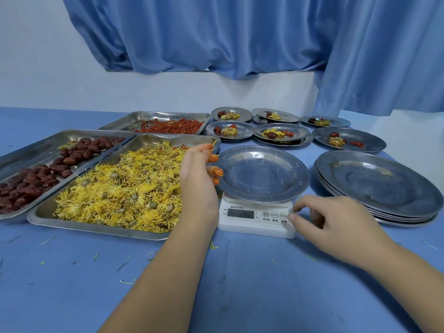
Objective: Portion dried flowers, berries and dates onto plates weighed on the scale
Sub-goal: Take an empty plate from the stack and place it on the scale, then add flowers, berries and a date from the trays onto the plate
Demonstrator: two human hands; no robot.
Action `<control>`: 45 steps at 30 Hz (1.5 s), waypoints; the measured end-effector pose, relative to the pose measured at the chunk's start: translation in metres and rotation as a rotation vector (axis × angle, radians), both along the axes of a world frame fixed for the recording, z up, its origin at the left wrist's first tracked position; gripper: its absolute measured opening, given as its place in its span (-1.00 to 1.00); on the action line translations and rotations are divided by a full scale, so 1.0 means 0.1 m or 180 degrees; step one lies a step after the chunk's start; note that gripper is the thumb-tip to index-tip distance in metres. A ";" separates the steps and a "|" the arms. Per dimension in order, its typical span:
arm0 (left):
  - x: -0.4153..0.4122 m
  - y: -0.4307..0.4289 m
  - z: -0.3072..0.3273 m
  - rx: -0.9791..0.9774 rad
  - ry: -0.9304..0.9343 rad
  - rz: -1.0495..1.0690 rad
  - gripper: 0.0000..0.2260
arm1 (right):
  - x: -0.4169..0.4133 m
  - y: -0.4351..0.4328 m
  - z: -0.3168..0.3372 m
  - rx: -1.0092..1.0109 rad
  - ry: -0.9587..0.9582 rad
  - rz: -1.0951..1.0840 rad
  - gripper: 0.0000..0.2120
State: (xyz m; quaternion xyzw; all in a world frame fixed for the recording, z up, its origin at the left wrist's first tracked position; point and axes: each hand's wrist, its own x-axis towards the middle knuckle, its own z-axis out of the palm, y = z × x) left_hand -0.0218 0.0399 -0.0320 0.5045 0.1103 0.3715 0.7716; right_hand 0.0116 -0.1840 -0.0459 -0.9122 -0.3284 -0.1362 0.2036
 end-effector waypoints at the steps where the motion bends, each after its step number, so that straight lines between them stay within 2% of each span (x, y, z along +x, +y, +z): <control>1: 0.00 -0.01 0.00 0.0105 0.0033 0.0023 -0.83 | 0.01 0.01 0.01 0.0058 0.0000 0.0010 -0.75; 7: -0.04 -0.10 0.01 0.0717 0.0073 -0.0048 -0.83 | 0.03 0.11 -0.02 0.0060 0.0073 0.0110 -0.83; 13: -0.06 -0.17 0.01 0.1128 -0.0030 -0.0117 -0.83 | -0.02 0.26 0.15 0.0960 -0.0508 0.0338 -0.60; 17: -0.08 -0.23 -0.03 0.1935 -0.0046 0.0162 -0.86 | -0.08 0.59 0.28 0.1486 -0.0837 0.0279 -0.57; 20: -0.08 -0.17 0.03 0.2516 0.0018 0.0371 -0.86 | -0.10 0.65 0.17 0.1348 -0.1037 0.0374 -0.56; 23: -0.13 0.09 0.20 0.2922 0.0269 0.0444 -0.87 | -0.07 0.54 0.07 0.1166 -0.0961 0.0484 -0.56; 26: -0.18 0.52 0.47 0.3240 0.0758 0.0513 -0.93 | -0.03 0.46 0.08 0.1059 -0.0780 0.0516 -0.54; 30: -0.24 1.21 0.75 0.3751 0.2080 -0.0058 -0.88 | -0.06 0.53 0.09 0.0927 -0.0582 0.0559 -0.52; 35: -0.31 1.85 0.72 0.4591 0.3252 -0.0005 -0.85 | -0.13 0.61 0.02 0.0698 -0.0445 0.0738 -0.52; 37: -0.31 1.97 0.70 0.4972 0.3763 -0.0142 -0.86 | -0.12 0.60 0.04 0.0719 -0.0359 0.0720 -0.53; 38: -0.33 2.00 0.70 0.4967 0.3995 -0.0303 -0.87 | -0.11 0.59 0.05 0.0725 -0.0327 0.0709 -0.53; 41: -0.39 2.00 0.70 0.4944 0.4530 -0.0683 -0.85 | -0.11 0.57 0.06 0.0719 -0.0245 0.0700 -0.54; 45: -0.46 2.00 0.68 0.5468 0.4931 -0.0470 -0.73 | -0.13 0.58 0.07 0.0751 -0.0129 0.0711 -0.54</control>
